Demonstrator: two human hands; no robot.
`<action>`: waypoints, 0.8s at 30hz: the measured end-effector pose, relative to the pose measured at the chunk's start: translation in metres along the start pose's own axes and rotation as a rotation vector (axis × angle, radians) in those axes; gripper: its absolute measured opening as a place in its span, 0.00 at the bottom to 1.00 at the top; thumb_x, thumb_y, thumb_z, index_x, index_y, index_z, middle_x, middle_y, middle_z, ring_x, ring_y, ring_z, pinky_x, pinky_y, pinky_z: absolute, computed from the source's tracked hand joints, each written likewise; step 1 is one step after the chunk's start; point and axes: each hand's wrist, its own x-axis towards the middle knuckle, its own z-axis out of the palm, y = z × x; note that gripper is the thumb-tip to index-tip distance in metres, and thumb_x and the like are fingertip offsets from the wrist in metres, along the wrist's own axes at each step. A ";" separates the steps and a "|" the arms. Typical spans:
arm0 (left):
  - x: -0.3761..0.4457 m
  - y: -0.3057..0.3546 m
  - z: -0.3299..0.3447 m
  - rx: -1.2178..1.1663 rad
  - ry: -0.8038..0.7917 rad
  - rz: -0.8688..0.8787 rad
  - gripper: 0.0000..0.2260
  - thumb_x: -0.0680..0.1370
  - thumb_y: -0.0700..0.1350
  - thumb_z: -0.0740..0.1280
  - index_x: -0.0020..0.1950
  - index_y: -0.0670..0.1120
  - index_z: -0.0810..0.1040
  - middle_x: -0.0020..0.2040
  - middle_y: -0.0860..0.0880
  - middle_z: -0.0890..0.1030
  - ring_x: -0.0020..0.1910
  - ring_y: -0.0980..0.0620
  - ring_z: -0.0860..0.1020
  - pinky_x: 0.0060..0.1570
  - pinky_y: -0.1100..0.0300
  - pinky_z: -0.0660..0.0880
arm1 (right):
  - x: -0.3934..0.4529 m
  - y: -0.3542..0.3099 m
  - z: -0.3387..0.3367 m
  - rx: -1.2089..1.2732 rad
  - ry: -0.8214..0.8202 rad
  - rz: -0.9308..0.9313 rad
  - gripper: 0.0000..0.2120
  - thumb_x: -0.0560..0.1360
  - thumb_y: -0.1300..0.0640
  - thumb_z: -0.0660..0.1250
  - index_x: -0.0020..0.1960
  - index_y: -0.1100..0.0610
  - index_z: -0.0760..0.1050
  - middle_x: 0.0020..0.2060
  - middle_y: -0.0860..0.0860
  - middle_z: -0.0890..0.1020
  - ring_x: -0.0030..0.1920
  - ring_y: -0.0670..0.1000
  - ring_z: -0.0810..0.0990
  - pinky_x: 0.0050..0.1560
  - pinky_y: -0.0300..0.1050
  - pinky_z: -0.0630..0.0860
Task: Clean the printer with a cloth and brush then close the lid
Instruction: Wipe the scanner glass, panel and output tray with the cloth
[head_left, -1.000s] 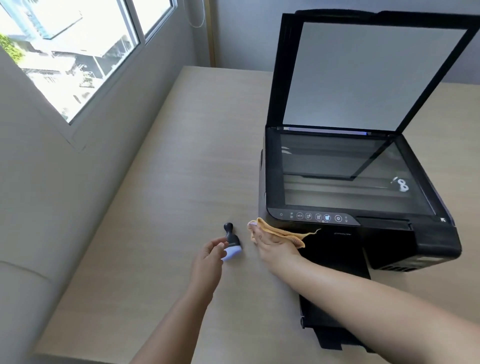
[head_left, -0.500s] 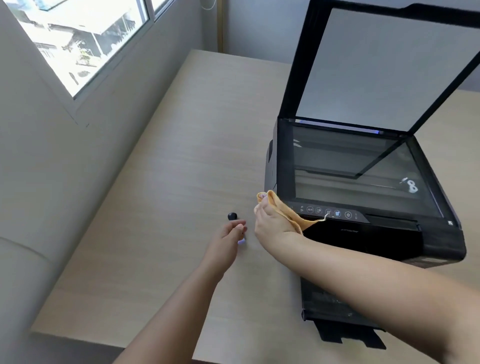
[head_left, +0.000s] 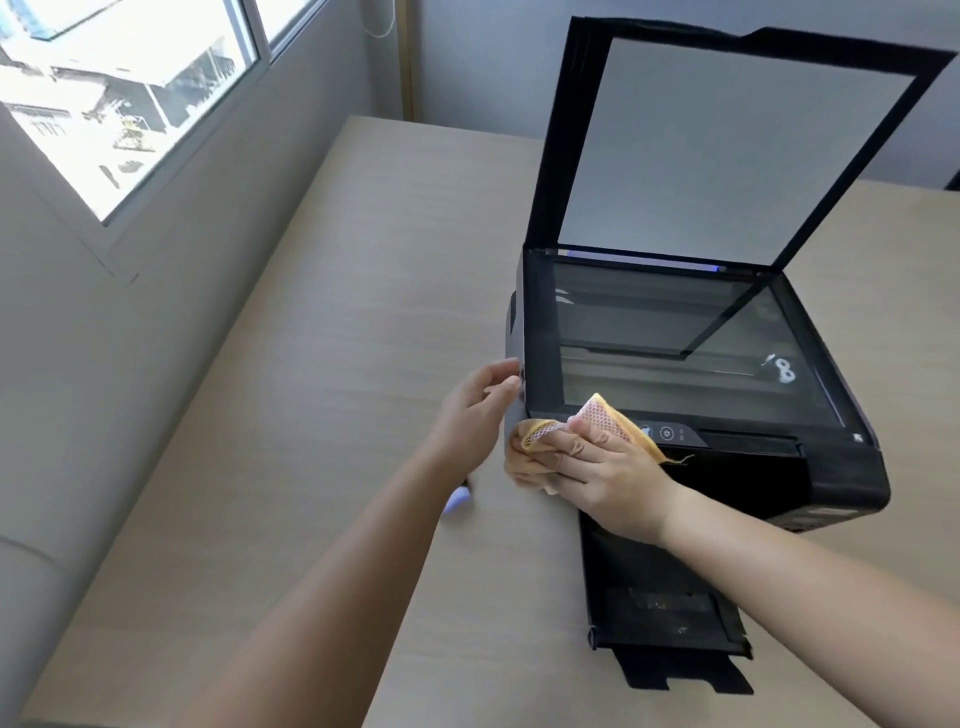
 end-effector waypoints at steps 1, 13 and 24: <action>0.003 0.002 0.002 0.002 -0.004 0.002 0.14 0.81 0.47 0.61 0.66 0.50 0.76 0.58 0.56 0.80 0.58 0.58 0.77 0.61 0.59 0.72 | 0.002 -0.003 0.002 0.030 0.009 0.017 0.13 0.73 0.61 0.70 0.57 0.56 0.81 0.62 0.51 0.80 0.68 0.52 0.73 0.74 0.53 0.60; 0.008 -0.006 0.005 -0.034 -0.006 -0.014 0.16 0.80 0.46 0.65 0.67 0.56 0.74 0.50 0.54 0.85 0.52 0.57 0.82 0.58 0.56 0.77 | -0.049 -0.006 -0.032 0.334 0.011 0.356 0.22 0.72 0.70 0.60 0.62 0.57 0.79 0.66 0.50 0.76 0.69 0.55 0.72 0.70 0.55 0.66; 0.009 0.000 0.002 0.031 -0.006 0.004 0.15 0.79 0.46 0.66 0.65 0.56 0.76 0.52 0.63 0.83 0.51 0.56 0.82 0.56 0.56 0.77 | -0.023 -0.021 -0.015 0.309 0.008 0.290 0.20 0.78 0.67 0.52 0.58 0.54 0.79 0.62 0.50 0.80 0.67 0.53 0.75 0.69 0.54 0.67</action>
